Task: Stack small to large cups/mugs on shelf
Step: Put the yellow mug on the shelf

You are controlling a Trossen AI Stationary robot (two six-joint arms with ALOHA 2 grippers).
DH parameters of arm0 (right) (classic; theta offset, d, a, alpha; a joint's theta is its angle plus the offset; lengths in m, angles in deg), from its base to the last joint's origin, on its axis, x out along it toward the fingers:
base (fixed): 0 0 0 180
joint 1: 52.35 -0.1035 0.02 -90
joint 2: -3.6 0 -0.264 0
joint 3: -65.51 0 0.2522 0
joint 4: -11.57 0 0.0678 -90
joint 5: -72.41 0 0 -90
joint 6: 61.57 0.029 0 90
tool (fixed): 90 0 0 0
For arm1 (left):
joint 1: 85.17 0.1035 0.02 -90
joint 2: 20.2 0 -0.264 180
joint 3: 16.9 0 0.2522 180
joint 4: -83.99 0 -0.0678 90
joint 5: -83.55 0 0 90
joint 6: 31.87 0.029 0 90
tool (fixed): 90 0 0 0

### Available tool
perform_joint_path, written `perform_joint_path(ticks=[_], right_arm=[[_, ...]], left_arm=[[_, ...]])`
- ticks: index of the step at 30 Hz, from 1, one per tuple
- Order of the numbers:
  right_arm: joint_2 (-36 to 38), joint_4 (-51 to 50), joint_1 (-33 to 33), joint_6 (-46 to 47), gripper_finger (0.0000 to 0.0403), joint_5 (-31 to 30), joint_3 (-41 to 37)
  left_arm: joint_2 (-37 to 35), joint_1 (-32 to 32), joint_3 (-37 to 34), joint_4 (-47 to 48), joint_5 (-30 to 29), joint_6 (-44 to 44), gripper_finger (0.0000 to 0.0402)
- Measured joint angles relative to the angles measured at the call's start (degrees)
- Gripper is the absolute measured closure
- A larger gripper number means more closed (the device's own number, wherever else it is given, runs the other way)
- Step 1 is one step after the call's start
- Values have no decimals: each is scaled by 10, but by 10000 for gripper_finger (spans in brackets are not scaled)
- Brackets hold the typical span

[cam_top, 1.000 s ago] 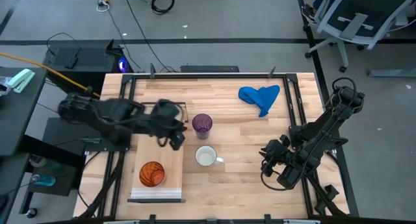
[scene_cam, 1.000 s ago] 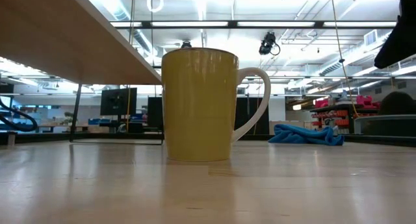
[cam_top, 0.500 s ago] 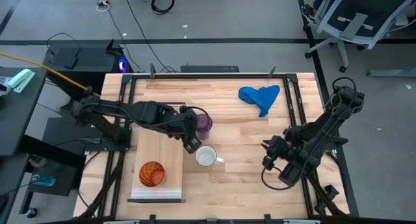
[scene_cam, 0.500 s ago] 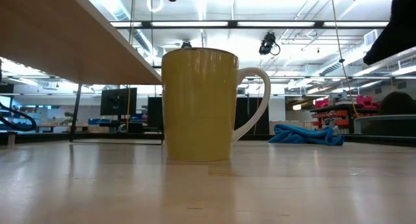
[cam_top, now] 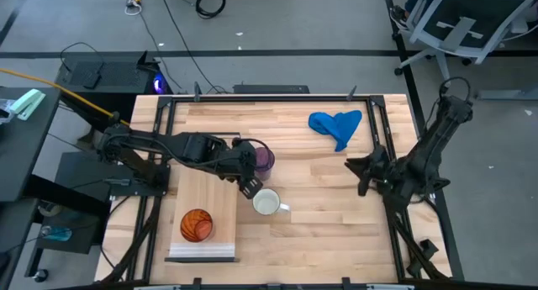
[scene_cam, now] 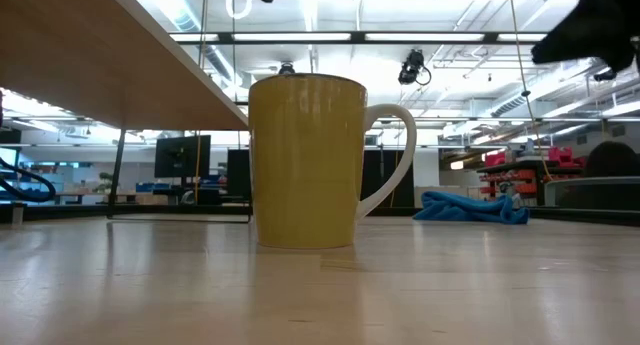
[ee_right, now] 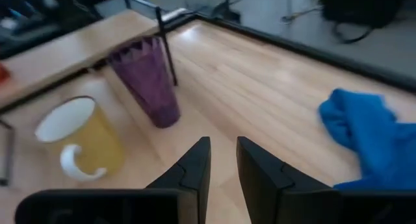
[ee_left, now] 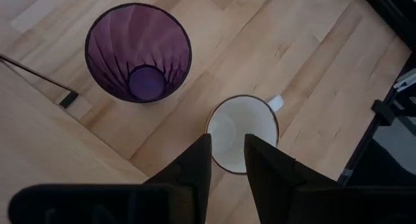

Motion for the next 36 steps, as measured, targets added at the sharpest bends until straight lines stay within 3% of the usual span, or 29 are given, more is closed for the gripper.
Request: perform_joint_path(ticks=[6, 9, 14, 24, 36], right_arm=[[139, 251, 0, -273, 320, 58, -95], [161, 296, 0, -354, 320, 86, -100], [155, 287, 0, -407, 320, 140, -100], [131, 272, 0, -420, 320, 176, -101], [127, 261, 0, -421, 320, 194, -101]], left_arm=[[11, 0, 0, -4, 0, -26, 302], [19, 0, 0, -13, 0, -39, 304], [40, -4, 0, -27, 23, -42, 304], [108, -7, 0, -30, 88, -78, 302], [136, 6, 0, -16, 89, -109, 307]])
